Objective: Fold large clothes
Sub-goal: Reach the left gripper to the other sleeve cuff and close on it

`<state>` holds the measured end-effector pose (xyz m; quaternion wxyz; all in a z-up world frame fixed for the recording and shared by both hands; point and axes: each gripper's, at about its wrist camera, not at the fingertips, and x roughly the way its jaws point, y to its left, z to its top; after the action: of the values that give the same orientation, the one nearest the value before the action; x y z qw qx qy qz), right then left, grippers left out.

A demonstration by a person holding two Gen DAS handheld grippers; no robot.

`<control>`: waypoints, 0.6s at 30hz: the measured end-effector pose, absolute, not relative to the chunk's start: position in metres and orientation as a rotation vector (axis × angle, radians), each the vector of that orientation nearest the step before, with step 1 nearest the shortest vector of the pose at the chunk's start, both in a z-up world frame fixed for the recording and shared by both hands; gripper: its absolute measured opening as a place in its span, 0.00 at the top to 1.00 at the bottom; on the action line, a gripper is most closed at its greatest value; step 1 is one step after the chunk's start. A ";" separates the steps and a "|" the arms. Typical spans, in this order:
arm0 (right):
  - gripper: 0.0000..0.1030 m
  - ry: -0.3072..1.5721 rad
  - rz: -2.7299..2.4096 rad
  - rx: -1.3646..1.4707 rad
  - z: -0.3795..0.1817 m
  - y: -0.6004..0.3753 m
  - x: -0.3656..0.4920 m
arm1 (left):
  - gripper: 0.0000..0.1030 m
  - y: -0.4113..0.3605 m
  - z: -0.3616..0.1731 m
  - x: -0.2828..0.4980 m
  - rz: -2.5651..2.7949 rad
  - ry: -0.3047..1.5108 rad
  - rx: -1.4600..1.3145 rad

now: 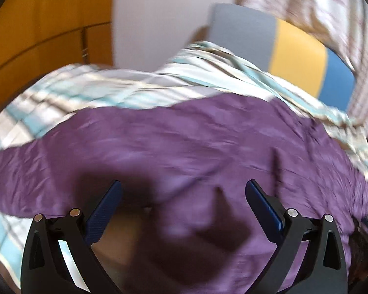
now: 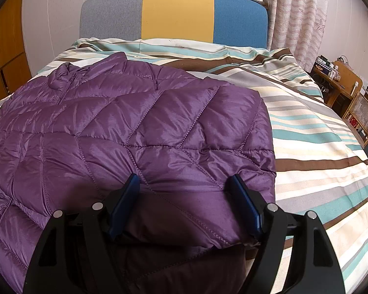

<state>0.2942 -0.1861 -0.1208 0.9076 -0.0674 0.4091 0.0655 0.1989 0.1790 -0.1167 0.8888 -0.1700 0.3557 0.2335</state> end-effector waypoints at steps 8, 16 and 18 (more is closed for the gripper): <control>0.26 0.844 0.134 -0.141 -0.121 -0.186 0.294 | 0.03 0.247 -0.126 0.140 0.631 0.709 -0.536; 0.26 0.844 0.134 -0.140 -0.121 -0.186 0.294 | 0.03 0.296 -0.136 0.088 0.711 0.654 -0.719; 0.26 0.844 0.134 -0.140 -0.121 -0.186 0.294 | 0.03 0.304 -0.136 0.079 0.721 0.630 -0.759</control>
<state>0.2939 -0.1860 -0.1207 0.9077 -0.0680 0.4088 0.0651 0.0792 0.3044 -0.1360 0.8191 -0.3564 0.2957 0.3385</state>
